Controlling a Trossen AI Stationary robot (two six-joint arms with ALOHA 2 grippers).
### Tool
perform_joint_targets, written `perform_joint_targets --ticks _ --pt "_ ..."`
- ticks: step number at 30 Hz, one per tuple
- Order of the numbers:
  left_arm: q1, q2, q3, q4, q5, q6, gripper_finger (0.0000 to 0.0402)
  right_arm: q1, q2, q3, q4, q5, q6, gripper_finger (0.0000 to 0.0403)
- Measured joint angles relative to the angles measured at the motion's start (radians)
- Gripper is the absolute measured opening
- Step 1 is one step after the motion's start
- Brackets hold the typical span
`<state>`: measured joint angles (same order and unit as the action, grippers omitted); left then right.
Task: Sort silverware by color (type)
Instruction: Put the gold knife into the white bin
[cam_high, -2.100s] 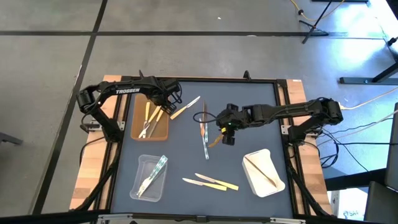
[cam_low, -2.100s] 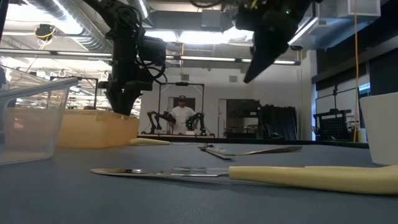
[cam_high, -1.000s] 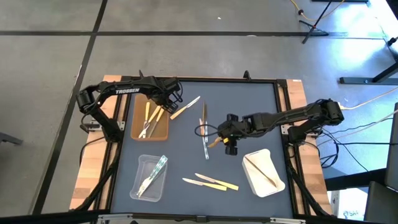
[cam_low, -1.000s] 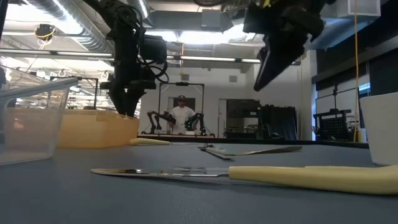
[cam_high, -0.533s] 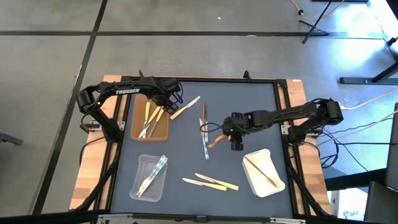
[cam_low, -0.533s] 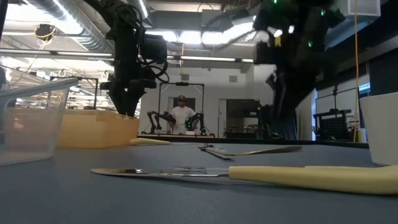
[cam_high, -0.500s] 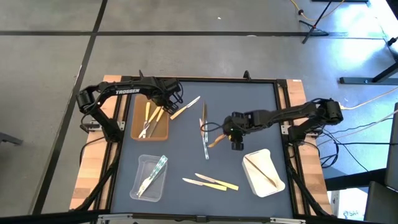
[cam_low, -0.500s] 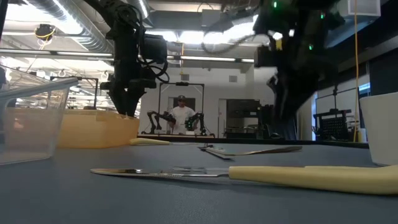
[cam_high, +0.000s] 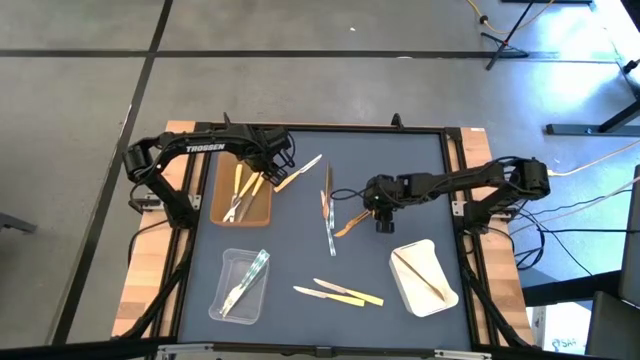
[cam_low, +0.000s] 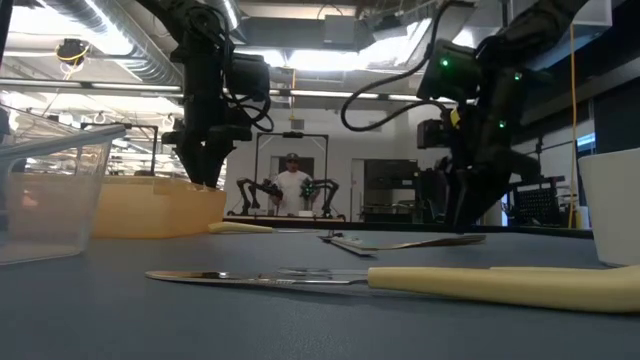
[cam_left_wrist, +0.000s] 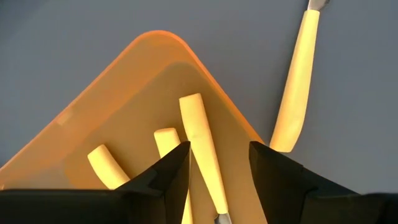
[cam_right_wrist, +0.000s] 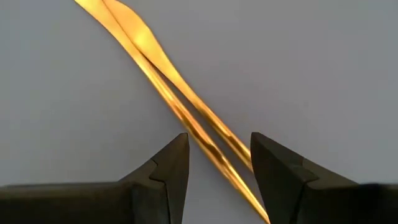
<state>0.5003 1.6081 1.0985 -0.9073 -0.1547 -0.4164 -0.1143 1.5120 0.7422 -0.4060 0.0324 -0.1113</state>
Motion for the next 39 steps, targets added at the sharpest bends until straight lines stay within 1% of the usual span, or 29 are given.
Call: perform_joint_targets --ticks 3,8,11,18,32,36,39 --pt "0.0 0.0 0.0 0.0 0.0 0.0 0.0158 0.001 0.0 0.0 0.003 -0.018 0.0 0.0159" --pt "0.0 0.0 0.0 0.0 0.0 0.0 0.0158 0.002 0.01 0.0 0.034 -0.078 -0.001 0.0159" --pt "0.0 0.0 0.0 0.001 0.0 0.0 0.0158 0.002 0.023 0.0 0.059 -0.078 -0.003 0.0159" --pt "0.0 0.0 0.0 0.002 0.0 0.0 0.0158 0.002 0.061 0.003 0.046 -0.075 -0.005 0.0159" --pt "0.0 0.001 0.0 0.004 0.0 0.0 0.0158 0.003 0.059 0.006 0.016 -0.081 -0.02 0.0159" --pt "0.0 0.001 0.0 0.004 0.0 0.0 0.0158 0.003 0.06 0.002 -0.024 -0.138 -0.016 0.0159" --pt "0.0 0.001 0.0 0.004 0.0 0.0 0.0158 0.002 0.061 0.003 -0.02 -0.164 -0.016 0.0159"
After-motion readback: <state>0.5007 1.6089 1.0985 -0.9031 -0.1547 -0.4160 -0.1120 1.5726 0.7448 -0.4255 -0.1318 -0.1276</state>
